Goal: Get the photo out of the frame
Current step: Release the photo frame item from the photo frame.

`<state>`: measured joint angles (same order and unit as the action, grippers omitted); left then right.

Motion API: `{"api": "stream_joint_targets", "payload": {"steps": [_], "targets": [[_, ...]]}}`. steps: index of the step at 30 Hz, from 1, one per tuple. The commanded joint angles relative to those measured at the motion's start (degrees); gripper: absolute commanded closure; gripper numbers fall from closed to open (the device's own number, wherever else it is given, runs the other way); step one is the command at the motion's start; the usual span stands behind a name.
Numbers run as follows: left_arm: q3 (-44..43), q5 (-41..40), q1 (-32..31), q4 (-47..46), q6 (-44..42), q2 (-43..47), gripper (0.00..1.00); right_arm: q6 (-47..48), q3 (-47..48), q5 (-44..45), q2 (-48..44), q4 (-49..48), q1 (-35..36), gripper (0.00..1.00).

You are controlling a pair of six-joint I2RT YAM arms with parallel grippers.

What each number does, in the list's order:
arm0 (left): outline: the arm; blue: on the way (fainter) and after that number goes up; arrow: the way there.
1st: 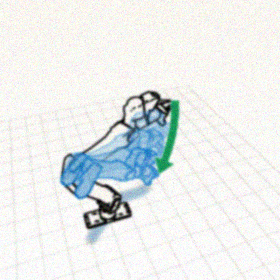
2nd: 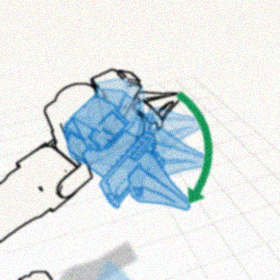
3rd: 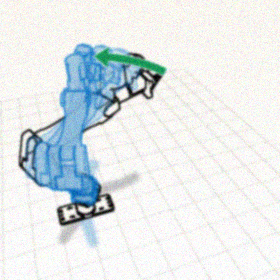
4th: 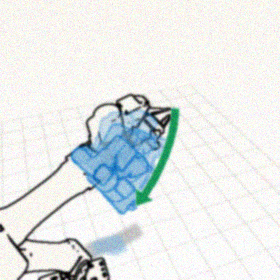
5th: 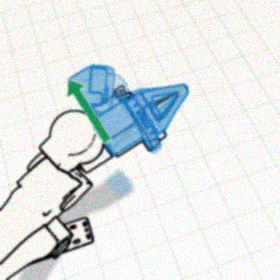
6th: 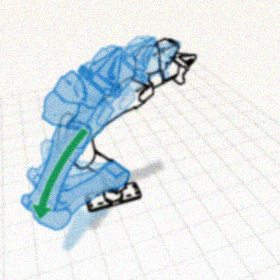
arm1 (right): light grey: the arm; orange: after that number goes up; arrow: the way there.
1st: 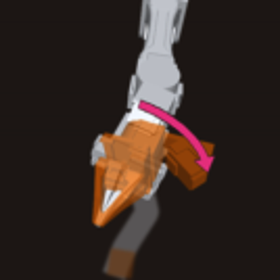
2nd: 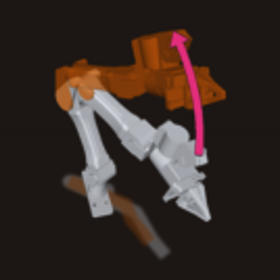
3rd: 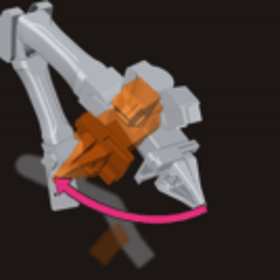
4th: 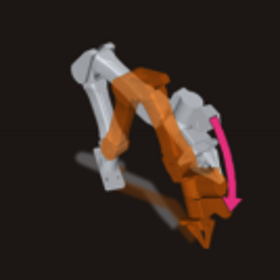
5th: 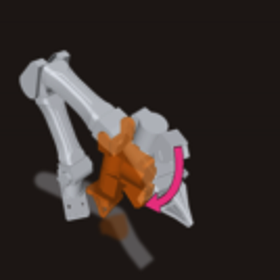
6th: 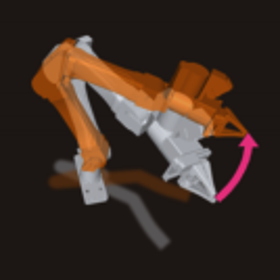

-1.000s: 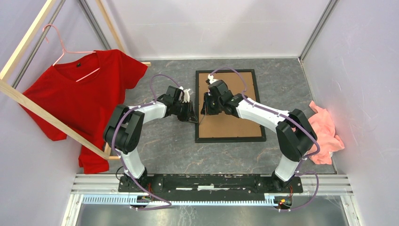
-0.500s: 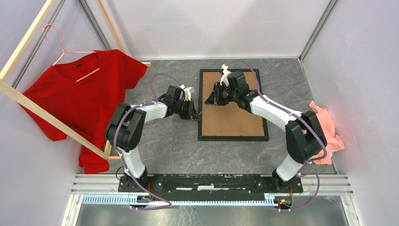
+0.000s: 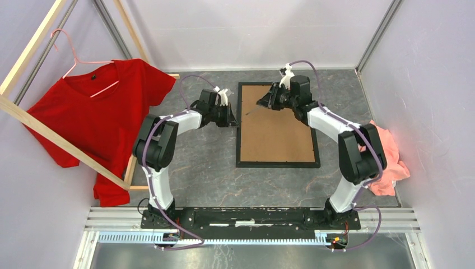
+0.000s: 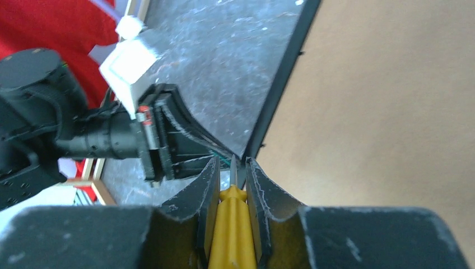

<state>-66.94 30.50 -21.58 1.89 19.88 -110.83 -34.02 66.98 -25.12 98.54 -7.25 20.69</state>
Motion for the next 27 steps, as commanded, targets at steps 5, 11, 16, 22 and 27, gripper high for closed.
{"api": "stream_joint_targets", "payload": {"steps": [5, 11, 16, 22, 27], "targets": [[-6.9, 2.6, 1.7, -7.8, 2.8, -5.6, 0.89, -8.3, 0.1, -7.4, 8.5, -10.1, -4.7, 1.00], [-7.1, 4.5, 1.8, -10.4, 5.4, -8.0, 0.88, -10.6, 0.1, -7.7, 11.0, -11.5, -4.8, 1.00], [-7.6, 5.6, 1.8, -10.8, 6.4, -10.0, 0.88, -10.1, 3.6, -7.2, 14.7, -9.2, -4.7, 1.00], [-5.5, 5.3, 1.8, -11.6, 7.2, -10.3, 0.87, -9.4, 3.4, -7.2, 16.0, -9.7, -4.7, 1.00], [-2.5, 5.9, 2.7, -15.0, 9.0, -7.9, 0.87, -9.8, 3.0, -7.5, 16.4, -10.8, -4.7, 1.00]]}}
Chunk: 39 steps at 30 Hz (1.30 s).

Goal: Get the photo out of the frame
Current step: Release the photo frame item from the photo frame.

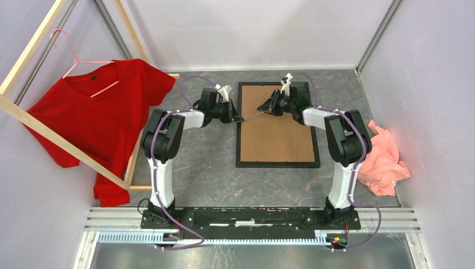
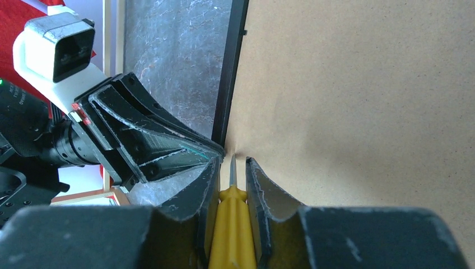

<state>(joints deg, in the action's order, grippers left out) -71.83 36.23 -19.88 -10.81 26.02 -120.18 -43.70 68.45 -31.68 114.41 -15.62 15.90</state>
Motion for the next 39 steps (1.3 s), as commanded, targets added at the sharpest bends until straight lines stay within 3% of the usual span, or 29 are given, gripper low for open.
{"api": "stream_joint_targets", "payload": {"steps": [1, 7, 12, 18, 39], "targets": [[2.4, 0.8, 1.2, -2.7, 3.5, 1.8, 0.87, -0.3, 1.6, -0.9, 0.6, -2.4, 0.0, 1.00], [1.9, 0.1, 2.9, -1.6, 4.7, 4.7, 0.74, -0.8, 1.9, -1.2, 1.2, -2.6, 0.1, 1.00], [0.5, -5.6, 3.1, 4.9, 1.5, 4.7, 0.67, -1.2, 1.6, -1.1, 1.2, -3.3, 0.1, 1.00], [0.4, -6.4, 3.1, 5.2, 1.2, 2.4, 0.64, -1.9, 1.8, -1.3, 1.7, -3.8, 0.1, 1.00], [4.0, 3.4, 3.0, -5.9, 7.9, 1.9, 0.63, -3.0, 0.5, -2.2, 3.2, -5.0, 0.6, 1.00]]}}
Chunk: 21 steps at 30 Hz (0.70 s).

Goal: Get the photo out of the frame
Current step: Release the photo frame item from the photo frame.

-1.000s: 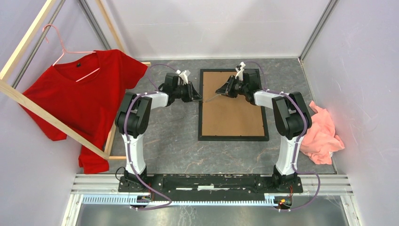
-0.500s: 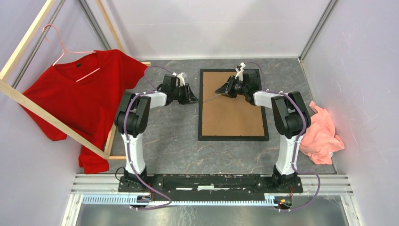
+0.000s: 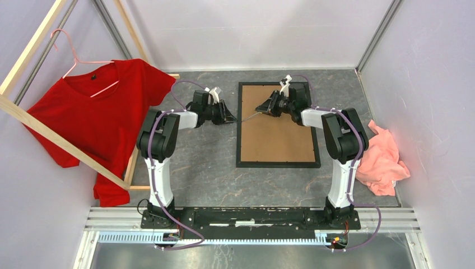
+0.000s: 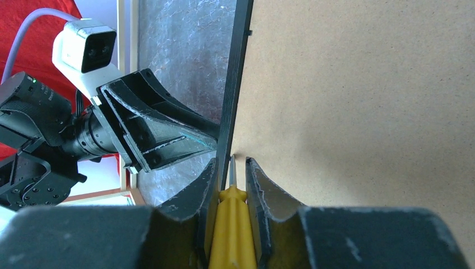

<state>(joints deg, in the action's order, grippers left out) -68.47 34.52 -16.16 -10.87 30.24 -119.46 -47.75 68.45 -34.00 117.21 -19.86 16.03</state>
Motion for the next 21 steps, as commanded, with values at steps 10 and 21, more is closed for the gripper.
{"api": "stream_joint_targets", "payload": {"steps": [10, 21], "targets": [[1.4, 6.3, -0.7, -7.9, 4.6, 1.9, 0.62, 4.7, 0.5, 4.0, 0.1, 3.4, 0.5, 1.00], [2.0, 4.8, -0.7, -7.6, 4.7, 2.1, 0.62, 8.5, 1.8, 7.4, -0.9, 9.1, 0.3, 1.00]]}}
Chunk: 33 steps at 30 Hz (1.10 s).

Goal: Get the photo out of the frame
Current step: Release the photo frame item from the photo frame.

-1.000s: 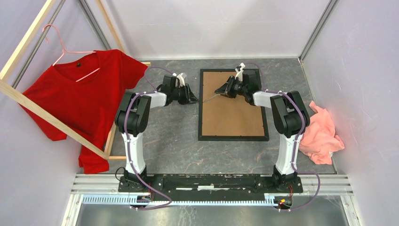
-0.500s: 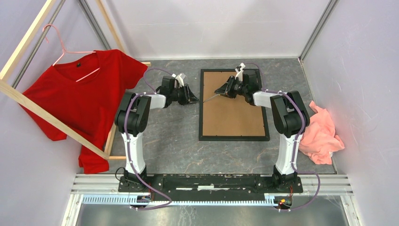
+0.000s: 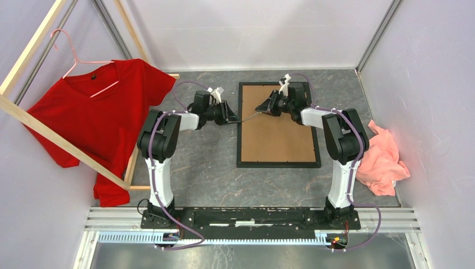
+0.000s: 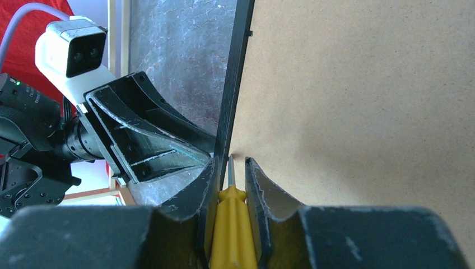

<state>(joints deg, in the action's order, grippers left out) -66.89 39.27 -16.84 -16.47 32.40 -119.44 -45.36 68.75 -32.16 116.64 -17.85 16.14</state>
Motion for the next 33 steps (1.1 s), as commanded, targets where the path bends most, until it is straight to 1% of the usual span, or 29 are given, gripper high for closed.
{"api": "stream_joint_targets", "payload": {"steps": [1, 11, 14, 18, 21, 25, 29, 33], "targets": [[0.4, -0.3, 0.0, -1.7, 2.3, 2.0, 0.62, 6.3, 1.4, 5.7, -0.4, 7.2, 0.2, 1.00], [0.5, -2.3, -0.9, -0.6, 1.6, 1.2, 0.62, 5.9, 0.9, 5.2, -1.2, 8.2, -0.1, 1.00], [0.4, -3.2, -1.2, 0.1, 1.0, 1.0, 0.62, 6.5, 1.6, 6.5, -1.8, 10.5, -0.1, 1.00], [0.2, -4.1, -1.6, 1.1, 0.6, 0.9, 0.63, 6.0, 1.5, 6.4, -1.6, 11.5, -0.1, 1.00], [0.2, -4.9, -1.8, 1.5, 0.4, 0.8, 0.65, 5.9, 2.4, 5.3, -0.4, 12.6, -0.1, 1.00], [0.2, -5.2, -2.0, 1.6, 0.4, 0.5, 0.69, 4.4, 1.2, 4.3, 1.0, 10.5, 0.1, 1.00], [0.2, -4.9, -2.1, 1.6, 0.5, 0.4, 0.71, 1.0, -2.0, 3.8, 0.7, 3.8, 0.2, 1.00], [0.1, -4.5, -2.1, 1.6, 0.6, 0.0, 0.72, 0.8, -1.5, 3.5, 1.3, 3.2, 0.7, 1.00]]}}
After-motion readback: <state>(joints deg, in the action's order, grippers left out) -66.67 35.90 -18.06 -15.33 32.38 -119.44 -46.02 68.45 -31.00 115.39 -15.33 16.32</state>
